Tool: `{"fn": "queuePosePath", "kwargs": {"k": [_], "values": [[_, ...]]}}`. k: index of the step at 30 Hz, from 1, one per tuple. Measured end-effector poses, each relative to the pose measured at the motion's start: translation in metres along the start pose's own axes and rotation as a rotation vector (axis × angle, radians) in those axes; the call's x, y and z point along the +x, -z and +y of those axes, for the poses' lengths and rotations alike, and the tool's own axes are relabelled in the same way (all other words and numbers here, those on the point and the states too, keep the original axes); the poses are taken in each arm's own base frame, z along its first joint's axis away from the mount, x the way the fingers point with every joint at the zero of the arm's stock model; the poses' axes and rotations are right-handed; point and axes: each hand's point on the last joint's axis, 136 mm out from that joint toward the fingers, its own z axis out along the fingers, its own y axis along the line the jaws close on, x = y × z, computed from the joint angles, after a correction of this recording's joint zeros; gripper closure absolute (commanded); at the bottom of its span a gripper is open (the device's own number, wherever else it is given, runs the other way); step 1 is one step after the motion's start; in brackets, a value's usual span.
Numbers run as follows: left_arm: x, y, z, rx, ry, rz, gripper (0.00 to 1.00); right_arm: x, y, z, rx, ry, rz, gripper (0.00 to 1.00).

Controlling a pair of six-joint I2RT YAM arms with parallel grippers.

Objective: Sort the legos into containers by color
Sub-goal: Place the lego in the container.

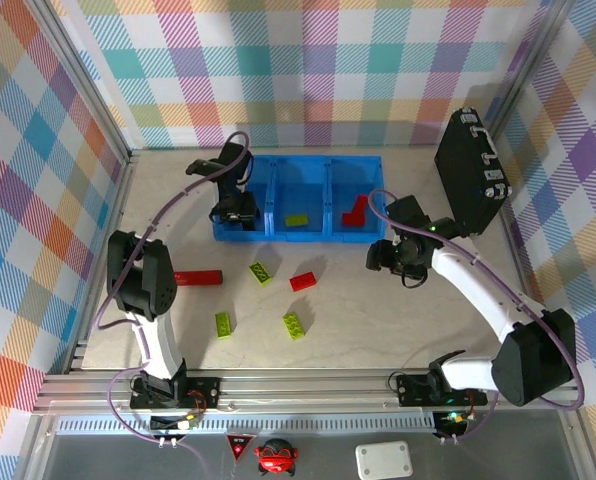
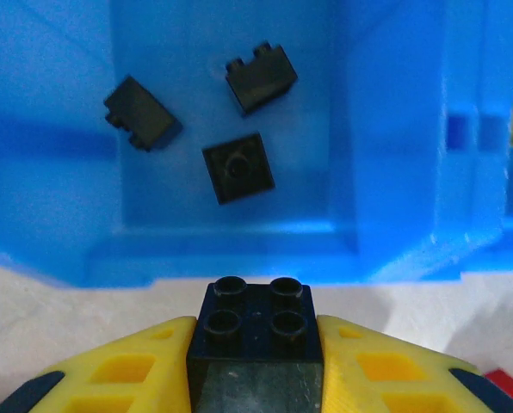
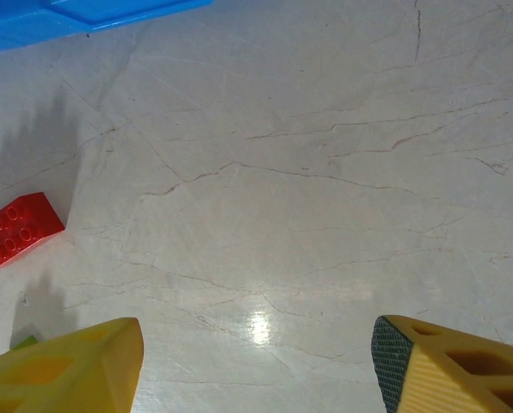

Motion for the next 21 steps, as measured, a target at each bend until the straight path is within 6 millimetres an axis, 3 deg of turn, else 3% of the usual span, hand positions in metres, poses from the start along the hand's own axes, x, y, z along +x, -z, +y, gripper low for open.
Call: {"fn": "queuePosePath", "kwargs": {"k": [14,21], "values": [[-0.023,-0.055,0.015,-0.013,0.033,0.057,0.63,0.004,0.004,-0.005,0.014,-0.004,0.0,0.29],[-0.045,-0.061,0.018,-0.006,0.039,0.018,0.63,0.006,0.004,-0.006,0.017,-0.004,0.006,0.29]]}}
